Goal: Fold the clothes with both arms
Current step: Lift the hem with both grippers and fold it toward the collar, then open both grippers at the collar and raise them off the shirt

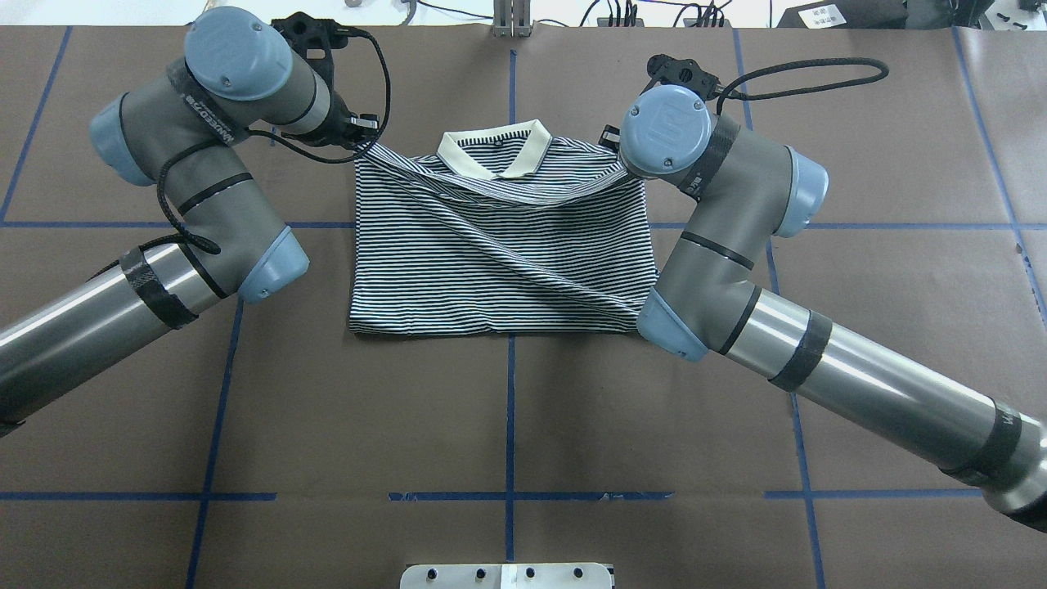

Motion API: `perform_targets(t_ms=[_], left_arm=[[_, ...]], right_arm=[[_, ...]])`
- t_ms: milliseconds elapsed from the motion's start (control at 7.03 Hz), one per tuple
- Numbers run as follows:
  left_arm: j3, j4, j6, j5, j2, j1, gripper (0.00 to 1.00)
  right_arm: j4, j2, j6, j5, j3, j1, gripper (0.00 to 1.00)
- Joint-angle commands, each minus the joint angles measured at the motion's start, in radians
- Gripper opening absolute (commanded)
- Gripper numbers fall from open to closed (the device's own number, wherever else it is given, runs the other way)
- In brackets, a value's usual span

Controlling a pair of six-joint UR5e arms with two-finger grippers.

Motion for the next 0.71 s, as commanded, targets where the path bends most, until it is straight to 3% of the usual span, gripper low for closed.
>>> perform_targets(t_ms=[0,142,284,427,569], left_arm=[[0.137,-0.11,-0.001,0.031,-0.019,0.008,0.0],[0.146,-0.132,-0.001,0.031,-0.018,0.019,0.0],[0.142,-0.134,-0.003,0.031,-0.016,0.025,0.1],[0.137,-0.134,0.002,0.029,-0.007,0.028,0.63],[0.114,-0.132,0.019,0.029,-0.004,0.028,1.0]], right_arm=[[0.078,0.02,-0.009,0.001,-0.116,0.007,0.0],[0.078,0.014,-0.009,0.001,-0.117,0.006,0.0],[0.078,0.014,-0.017,0.002,-0.117,0.005,0.0],[0.08,0.015,-0.019,0.002,-0.115,0.007,0.03],[0.08,0.017,-0.072,-0.001,-0.113,0.007,0.99]])
